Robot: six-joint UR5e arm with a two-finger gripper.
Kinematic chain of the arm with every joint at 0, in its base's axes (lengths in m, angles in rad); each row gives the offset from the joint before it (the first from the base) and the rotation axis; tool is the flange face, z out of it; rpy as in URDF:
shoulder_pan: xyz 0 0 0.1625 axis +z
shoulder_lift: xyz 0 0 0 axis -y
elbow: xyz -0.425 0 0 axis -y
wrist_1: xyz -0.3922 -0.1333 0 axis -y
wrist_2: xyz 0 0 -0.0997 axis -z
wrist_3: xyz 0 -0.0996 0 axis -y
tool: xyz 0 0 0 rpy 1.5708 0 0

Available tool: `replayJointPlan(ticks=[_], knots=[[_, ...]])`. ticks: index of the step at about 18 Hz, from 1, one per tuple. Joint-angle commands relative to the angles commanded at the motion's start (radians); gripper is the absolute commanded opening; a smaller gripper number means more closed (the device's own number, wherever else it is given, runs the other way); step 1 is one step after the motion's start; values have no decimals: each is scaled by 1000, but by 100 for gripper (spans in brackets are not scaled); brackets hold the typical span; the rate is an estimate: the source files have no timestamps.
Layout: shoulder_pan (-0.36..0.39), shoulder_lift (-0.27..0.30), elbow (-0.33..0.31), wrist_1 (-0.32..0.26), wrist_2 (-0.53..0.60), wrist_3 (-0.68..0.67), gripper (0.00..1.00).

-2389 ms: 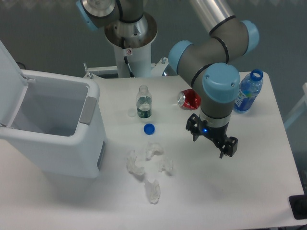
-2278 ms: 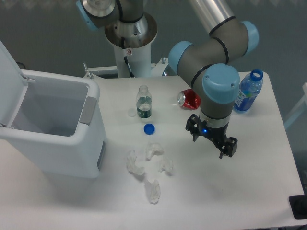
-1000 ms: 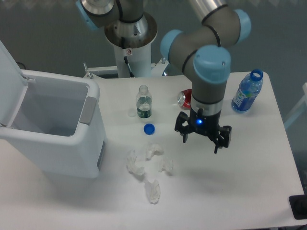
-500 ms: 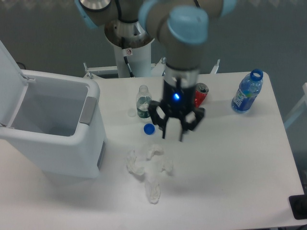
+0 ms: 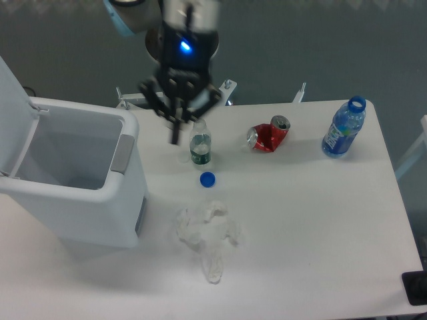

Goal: Close the trash can
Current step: 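Swing the gripper up behind the raised lid of the trash can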

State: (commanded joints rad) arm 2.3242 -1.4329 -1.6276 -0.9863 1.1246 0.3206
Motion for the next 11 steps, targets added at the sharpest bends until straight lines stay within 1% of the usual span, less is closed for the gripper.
replayJointPlan(ticks=[2, 4, 6, 8, 11], knots=[[-32, 31, 0, 3, -26, 3, 2], [-63, 45, 12, 5, -45, 5, 2], [-106, 51, 32, 5, -46, 8, 3], [-161, 57, 37, 6, -48, 17, 3], [-227, 62, 41, 6, -48, 87, 3]])
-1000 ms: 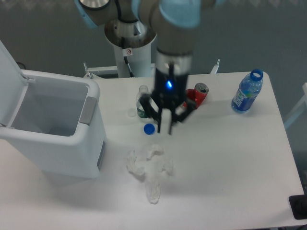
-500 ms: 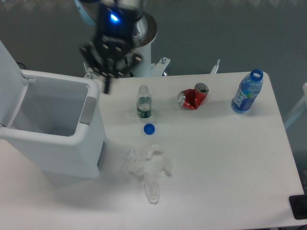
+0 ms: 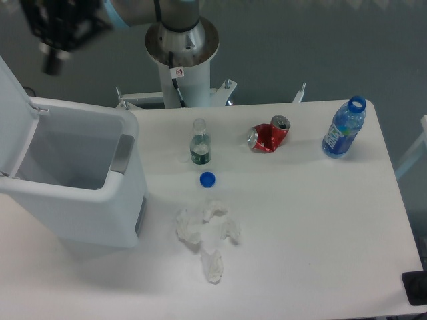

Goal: Close the trash can
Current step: 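Swing the gripper up behind the raised lid of the trash can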

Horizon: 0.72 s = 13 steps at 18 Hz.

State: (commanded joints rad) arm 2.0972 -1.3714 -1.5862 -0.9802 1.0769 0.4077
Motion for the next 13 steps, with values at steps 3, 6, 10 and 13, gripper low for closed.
replayJointPlan(ticks=[3, 6, 10, 13], knots=[[-49, 0, 3, 0, 0, 86, 3], [-89, -8, 8, 0, 2, 146, 3], [-117, -21, 20, -5, 8, 155, 3], [-153, -28, 20, -9, 34, 157, 3]])
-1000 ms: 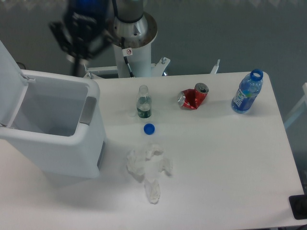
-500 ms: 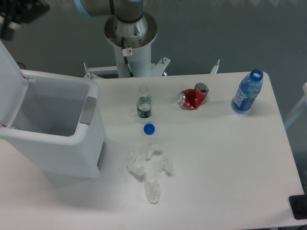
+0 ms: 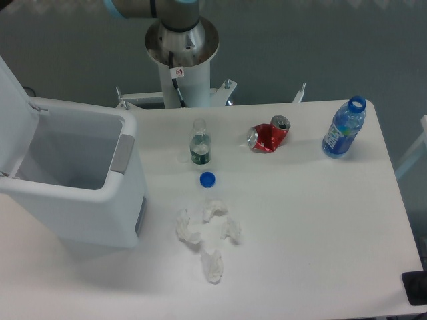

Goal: Close the trash can
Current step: 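Swing the gripper up behind the raised lid of the trash can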

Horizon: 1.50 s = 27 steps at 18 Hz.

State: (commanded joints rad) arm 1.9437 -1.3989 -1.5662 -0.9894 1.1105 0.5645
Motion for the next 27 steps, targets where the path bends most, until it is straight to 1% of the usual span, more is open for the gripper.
replayJointPlan(ticks=[6, 8, 13, 17, 19, 27], knots=[[-94, -74, 9, 2, 146, -2, 3], [-111, -89, 14, 0, 181, -11, 3], [-114, -87, 18, -3, 207, -17, 3], [-112, -78, 31, 2, 258, -52, 3], [-112, -77, 29, 2, 284, -67, 3], [-109, -83, 15, 0, 318, -75, 3]])
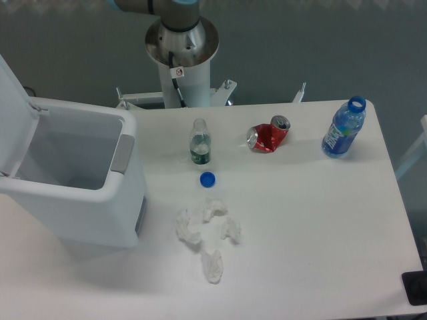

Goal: Close the trash can
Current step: 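Swing the gripper up behind the raised lid of the trash can, then push the lid forward and down with the gripper onto the can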

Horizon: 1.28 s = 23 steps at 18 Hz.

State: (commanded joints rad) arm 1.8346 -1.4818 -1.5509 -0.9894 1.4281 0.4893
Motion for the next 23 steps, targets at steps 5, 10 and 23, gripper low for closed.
replayJointPlan(ticks=[5, 10, 23], knots=[[5, 5, 0, -5, 2, 0, 3], [38, 11, 2, -5, 2, 3, 3], [156, 9, -44, -3, -3, 14, 3]])
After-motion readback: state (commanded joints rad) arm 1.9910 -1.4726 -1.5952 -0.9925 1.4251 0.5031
